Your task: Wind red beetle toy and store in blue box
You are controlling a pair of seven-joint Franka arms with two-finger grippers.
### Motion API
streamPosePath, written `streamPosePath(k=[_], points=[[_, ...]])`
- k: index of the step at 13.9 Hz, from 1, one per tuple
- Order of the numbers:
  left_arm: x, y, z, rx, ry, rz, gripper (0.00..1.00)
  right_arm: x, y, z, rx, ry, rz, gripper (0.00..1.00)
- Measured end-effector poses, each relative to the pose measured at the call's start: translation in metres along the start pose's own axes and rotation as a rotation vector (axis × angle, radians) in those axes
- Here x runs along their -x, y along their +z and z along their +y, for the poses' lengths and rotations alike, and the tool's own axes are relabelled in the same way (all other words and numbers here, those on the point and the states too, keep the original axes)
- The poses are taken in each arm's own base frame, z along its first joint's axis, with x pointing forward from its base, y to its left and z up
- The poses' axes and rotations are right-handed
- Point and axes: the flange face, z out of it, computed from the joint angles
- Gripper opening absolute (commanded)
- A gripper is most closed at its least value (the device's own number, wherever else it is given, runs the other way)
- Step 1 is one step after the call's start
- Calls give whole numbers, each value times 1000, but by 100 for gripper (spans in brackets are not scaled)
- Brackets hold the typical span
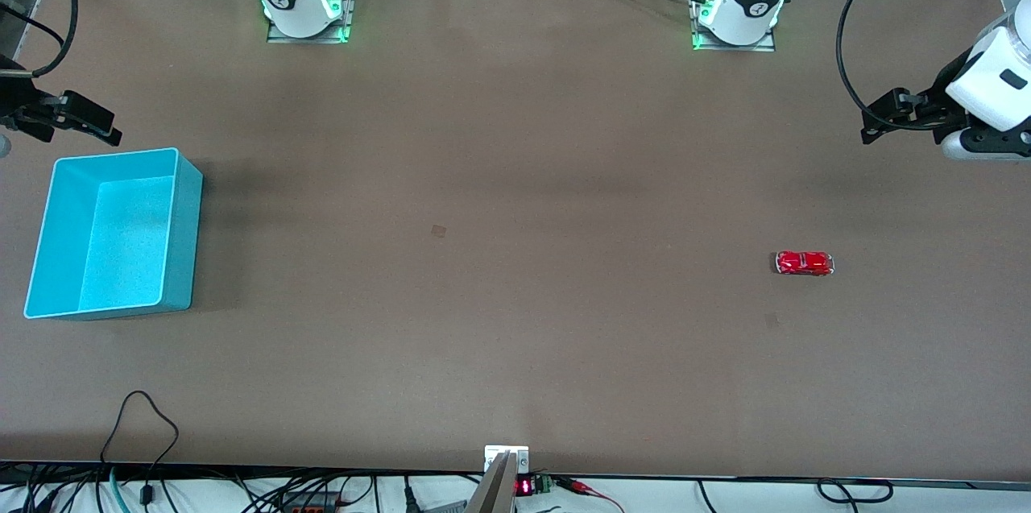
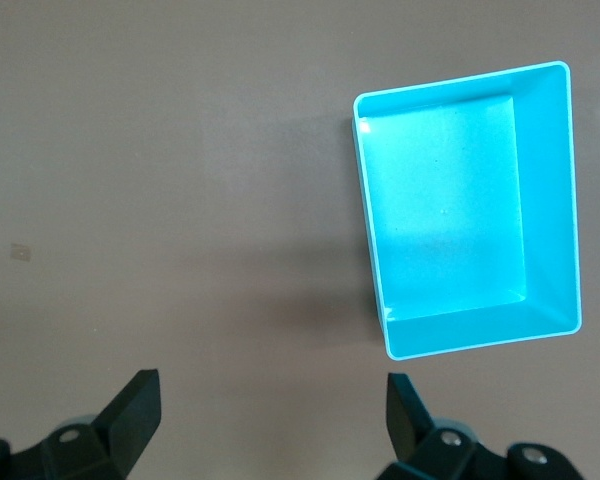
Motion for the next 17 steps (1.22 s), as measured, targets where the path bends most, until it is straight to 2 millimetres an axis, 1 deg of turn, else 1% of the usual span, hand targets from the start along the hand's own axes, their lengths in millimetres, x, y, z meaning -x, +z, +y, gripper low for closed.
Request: streamPosePath(k=[3, 5, 8, 11, 12, 14, 16, 17], points=[[1, 1, -3, 0, -5, -11, 100, 0, 0, -1, 0, -1, 0, 100], [6, 6, -3, -2, -5, -61, 100, 0, 0, -1, 0, -1, 0, 100], [17, 21, 0, -6, 1, -195, 100, 0, 0, -1, 0, -1, 0, 100], [24, 40, -1, -7, 7, -319, 100, 0, 0, -1, 0, -1, 0, 100], [23, 46, 0, -2, 40, -348, 100, 0, 0, -1, 0, -1, 0, 100], [20, 59, 1, 24, 175, -379, 100, 0, 0, -1, 0, -1, 0, 100], [13, 73, -4, 70, 371, -396, 100, 0, 0, -1, 0, -1, 0, 100], [7, 81, -11, 97, 477, -389, 100, 0, 0, -1, 0, -1, 1, 100]])
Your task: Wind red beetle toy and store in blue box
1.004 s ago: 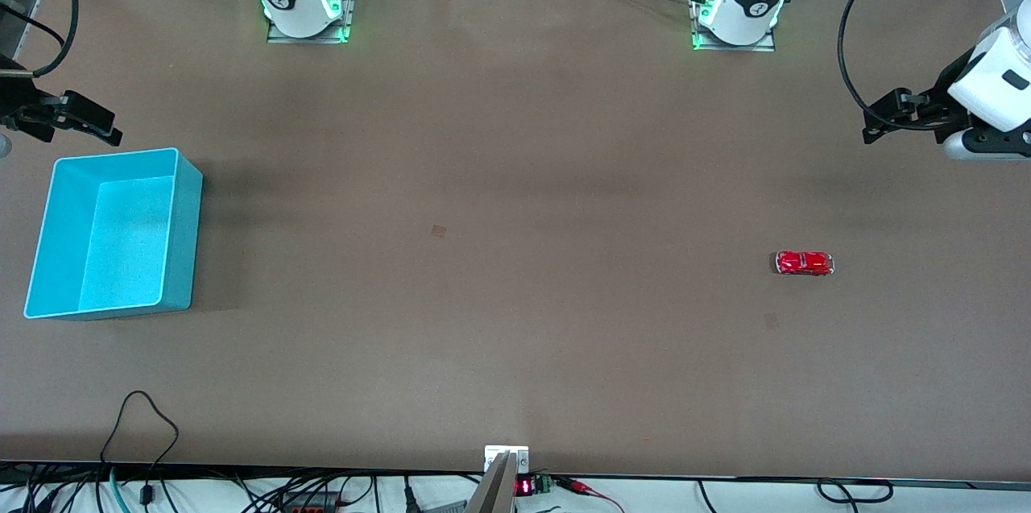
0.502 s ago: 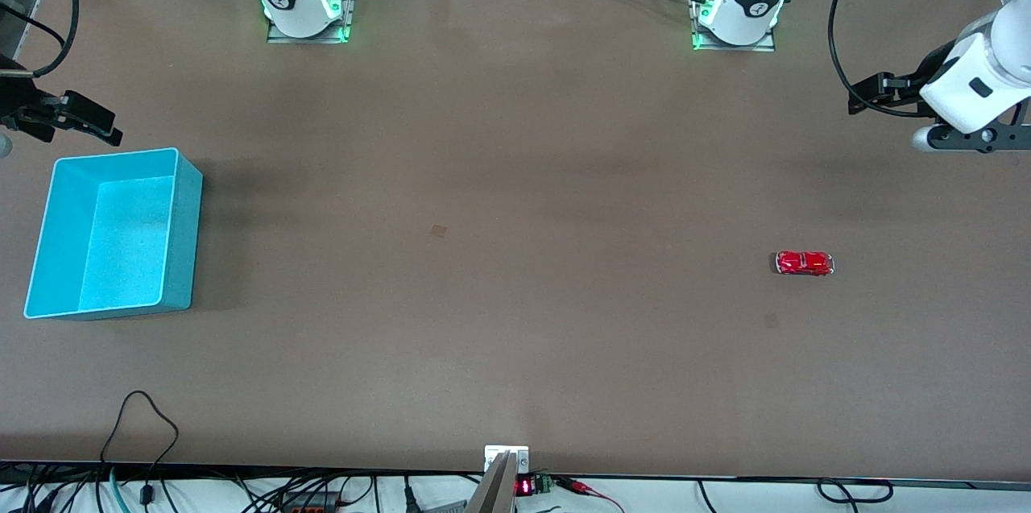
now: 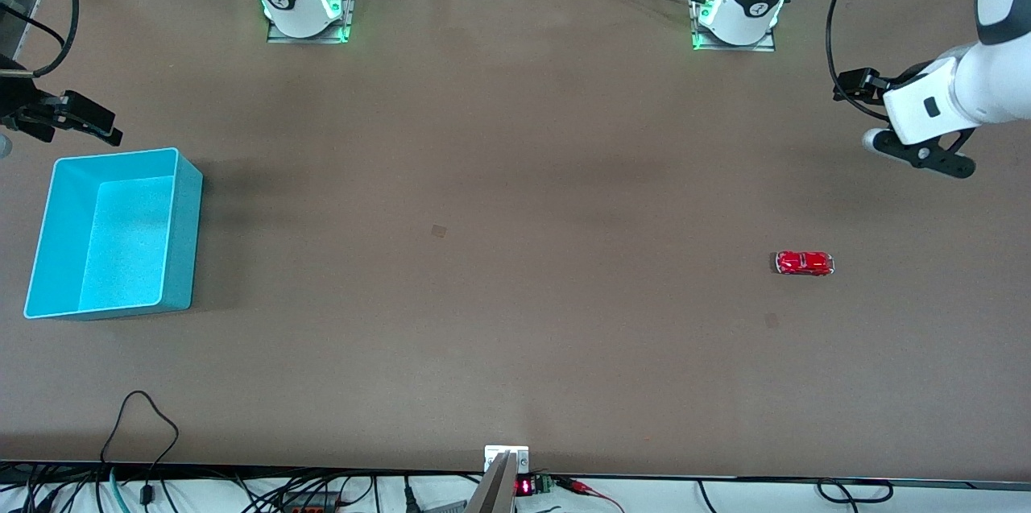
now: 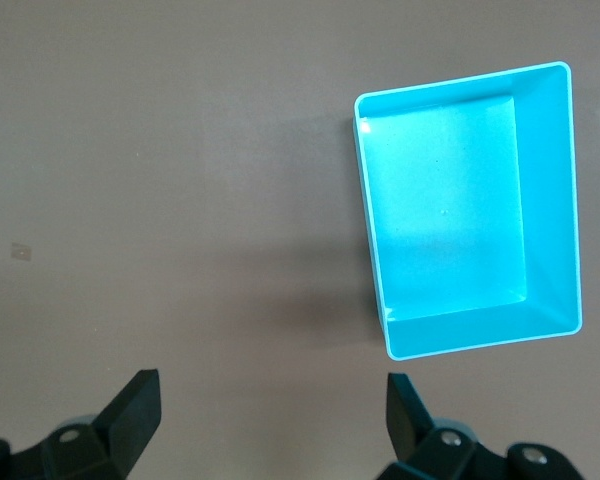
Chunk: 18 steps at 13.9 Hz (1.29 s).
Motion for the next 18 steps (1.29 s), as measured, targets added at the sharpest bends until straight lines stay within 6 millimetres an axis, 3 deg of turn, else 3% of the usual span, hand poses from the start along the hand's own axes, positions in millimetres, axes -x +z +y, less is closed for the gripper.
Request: streamPosePath(k=[2, 5, 10, 13, 18], points=[[-11, 17, -31, -4, 200, 37, 100, 0, 0, 0, 0, 0, 1, 100], [-36, 64, -76, -46, 417, 108, 100, 0, 0, 0, 0, 0, 0, 100], [-88, 135, -131, -168, 737, 194, 100, 0, 0, 1, 1, 1, 0, 100], [-115, 170, -149, -223, 857, 215, 100, 0, 1, 1, 1, 2, 0, 100], [-138, 206, -160, -275, 1008, 220, 100, 0, 1, 1, 1, 2, 0, 100]])
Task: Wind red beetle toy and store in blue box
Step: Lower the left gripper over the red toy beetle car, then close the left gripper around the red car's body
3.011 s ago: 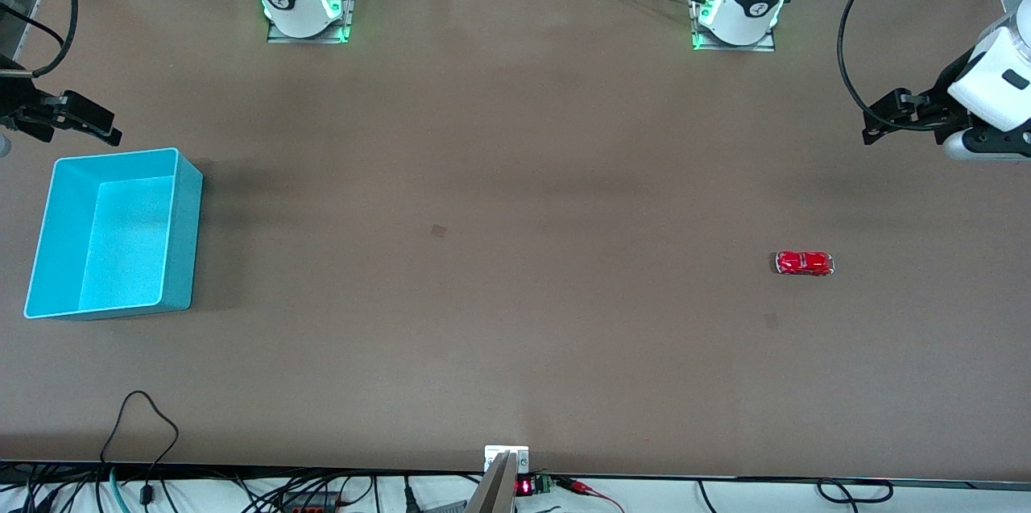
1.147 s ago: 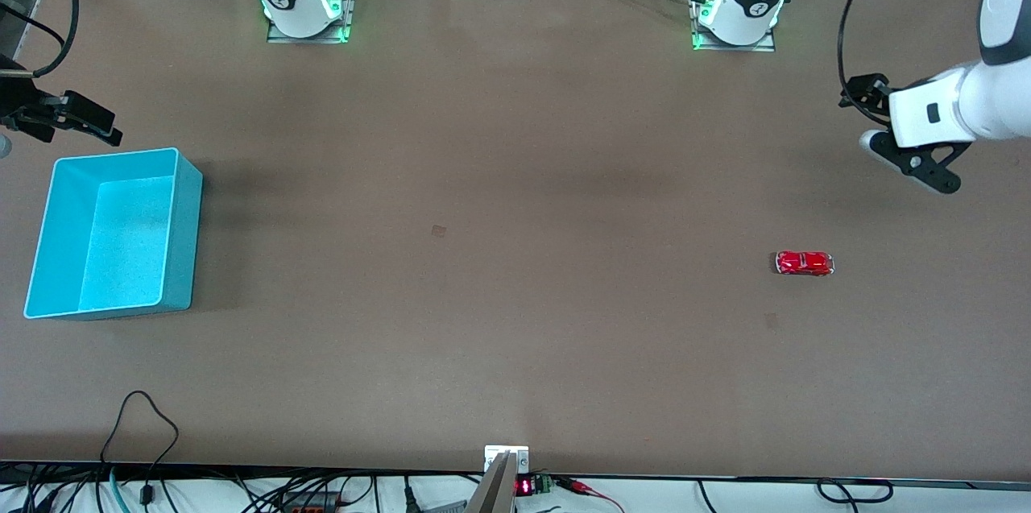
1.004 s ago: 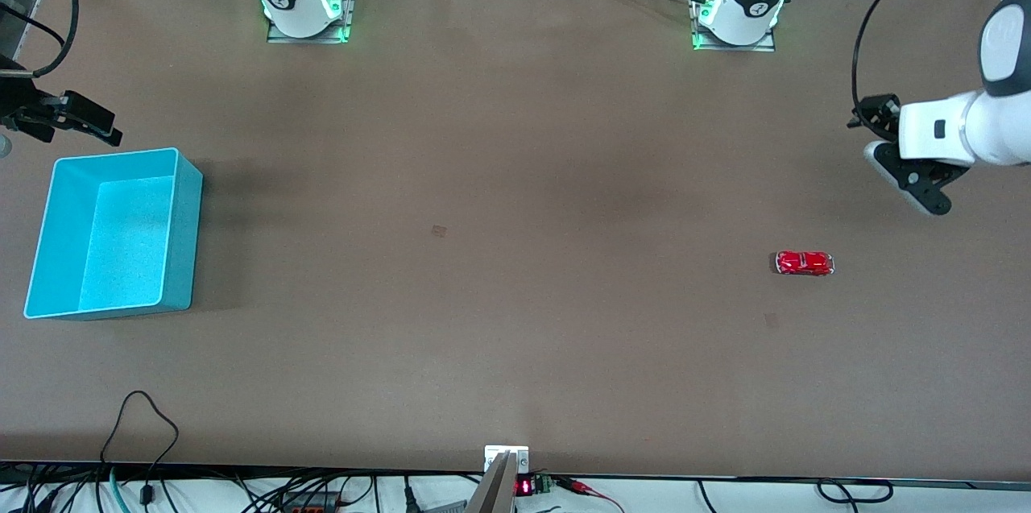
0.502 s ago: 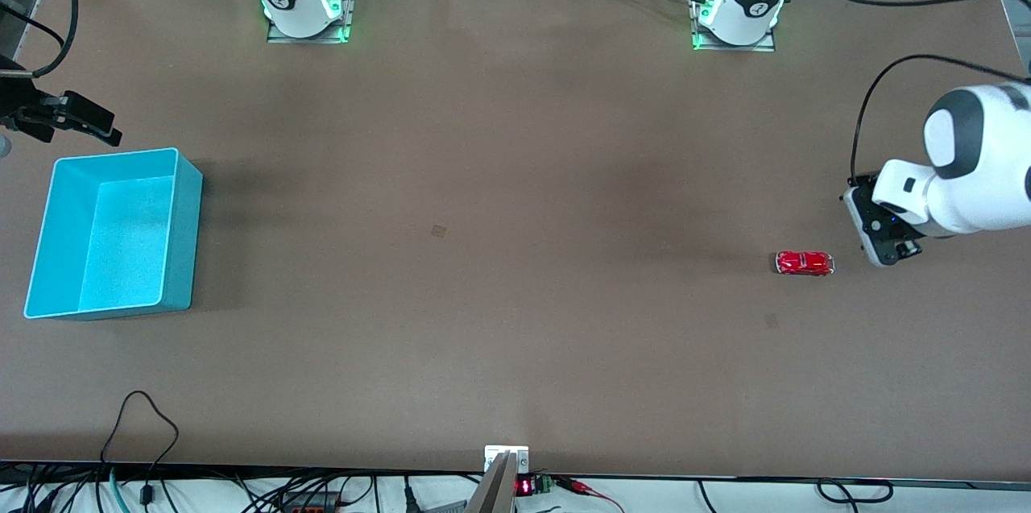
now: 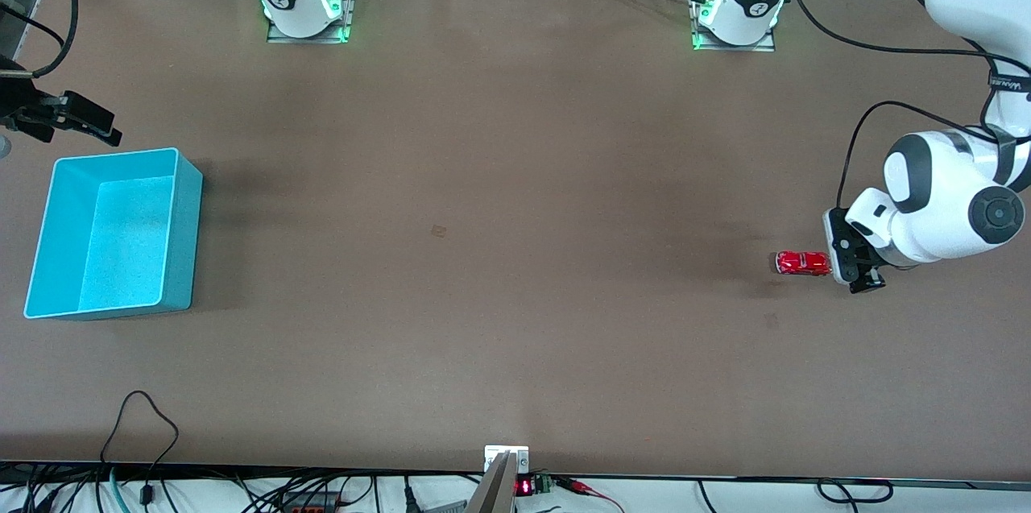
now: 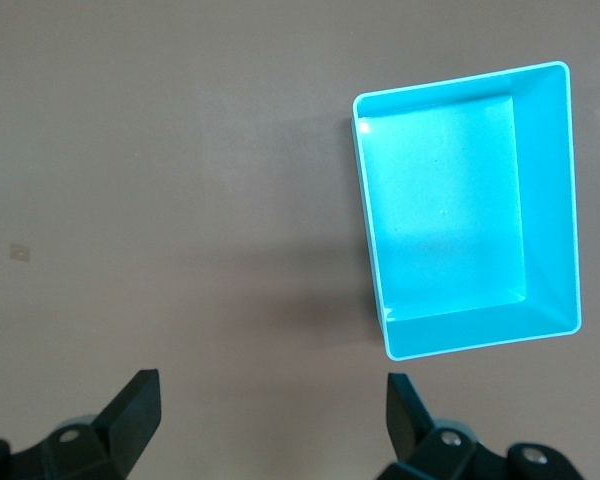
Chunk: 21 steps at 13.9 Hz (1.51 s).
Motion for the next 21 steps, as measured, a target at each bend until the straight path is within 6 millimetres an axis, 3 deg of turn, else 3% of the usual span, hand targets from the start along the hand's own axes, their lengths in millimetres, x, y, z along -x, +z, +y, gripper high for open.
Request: streamPosePath(k=[6, 10, 14, 15, 16, 18, 21], points=[[1, 34, 10, -54, 47, -1, 98, 0, 0, 0, 0, 0, 0, 100], [-1, 42, 14, -74, 53, -1, 71, 0, 0, 0, 0, 0, 0, 100], [-4, 49, 15, -80, 94, -1, 60, 0, 0, 0, 0, 0, 0, 100], [-4, 54, 16, -76, 98, 0, 52, 0, 0, 0, 0, 0, 0, 100], [-4, 58, 17, -73, 101, 1, 37, 0, 0, 0, 0, 0, 0, 100], [-4, 64, 17, -76, 105, 1, 21, 0, 0, 0, 0, 0, 0, 100], [-4, 64, 17, -79, 108, 0, 15, 0, 0, 0, 0, 0, 0, 100]])
